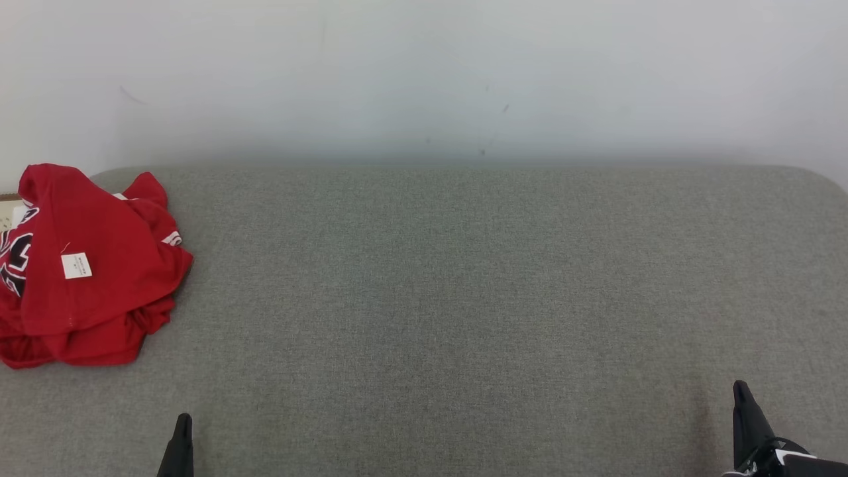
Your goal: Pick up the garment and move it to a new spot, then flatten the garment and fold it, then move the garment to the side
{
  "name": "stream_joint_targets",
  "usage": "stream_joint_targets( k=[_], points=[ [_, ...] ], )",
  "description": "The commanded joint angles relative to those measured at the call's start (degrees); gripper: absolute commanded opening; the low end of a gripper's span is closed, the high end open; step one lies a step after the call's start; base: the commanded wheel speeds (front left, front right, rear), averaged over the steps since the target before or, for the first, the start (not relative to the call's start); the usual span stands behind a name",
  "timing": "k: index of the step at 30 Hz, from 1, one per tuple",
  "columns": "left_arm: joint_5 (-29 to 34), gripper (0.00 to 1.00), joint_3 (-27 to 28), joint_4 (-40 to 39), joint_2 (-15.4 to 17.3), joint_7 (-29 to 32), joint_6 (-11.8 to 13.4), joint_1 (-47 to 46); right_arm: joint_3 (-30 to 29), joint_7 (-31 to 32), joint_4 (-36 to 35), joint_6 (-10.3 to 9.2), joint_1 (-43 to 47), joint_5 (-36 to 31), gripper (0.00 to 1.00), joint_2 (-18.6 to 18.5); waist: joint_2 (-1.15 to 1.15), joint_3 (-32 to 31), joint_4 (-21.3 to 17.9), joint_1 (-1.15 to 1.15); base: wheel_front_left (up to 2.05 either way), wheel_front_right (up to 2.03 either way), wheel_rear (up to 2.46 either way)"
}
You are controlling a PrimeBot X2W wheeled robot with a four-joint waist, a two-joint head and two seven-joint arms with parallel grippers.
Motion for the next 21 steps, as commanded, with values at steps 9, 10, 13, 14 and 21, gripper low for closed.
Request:
stream_joint_targets(
  k=[9, 10, 13, 14, 21],
  points=[
    [0.8, 1.0, -0.44, 0.39, -0.17, -1.32, 0.02, 0.8, 1.35, -1.23, 0.95, -0.02, 0.6, -1.0, 1.0, 0.16, 0.0, 0.01, -0.01, 0.0, 0.0, 0.0, 0.0],
    [1.11, 1.0, -0.5, 0.16, -0.17, -1.62, 0.02, 0.88, 1.7, -1.53, 0.83, -0.02, 0.57, -1.32, 1.0, 0.14, 0.0, 0.01, -0.02, 0.0, 0.0, 0.0, 0.0],
    [2.32, 1.0, -0.65, -0.59, -0.15, -2.49, 0.02, 1.1, 2.85, -2.42, 0.51, -0.02, 0.42, -2.71, 1.0, -0.04, 0.0, 0.01, -0.05, 0.0, 0.0, 0.0, 0.0],
    [2.91, 1.0, -0.68, -0.85, -0.15, -2.77, 0.02, 1.17, 3.24, -2.71, 0.43, -0.02, 0.36, -3.32, 1.0, -0.14, 0.0, 0.01, -0.06, 0.0, 0.0, 0.0, 0.0],
    [9.9, 1.0, -0.86, -3.23, -0.12, -4.66, 1.04, 1.52, 4.92, -4.58, -0.19, -0.02, -0.17, -10.33, 1.0, -0.5, 0.0, 0.01, -0.13, 0.0, 0.0, 0.0, 0.0]
  ],
)
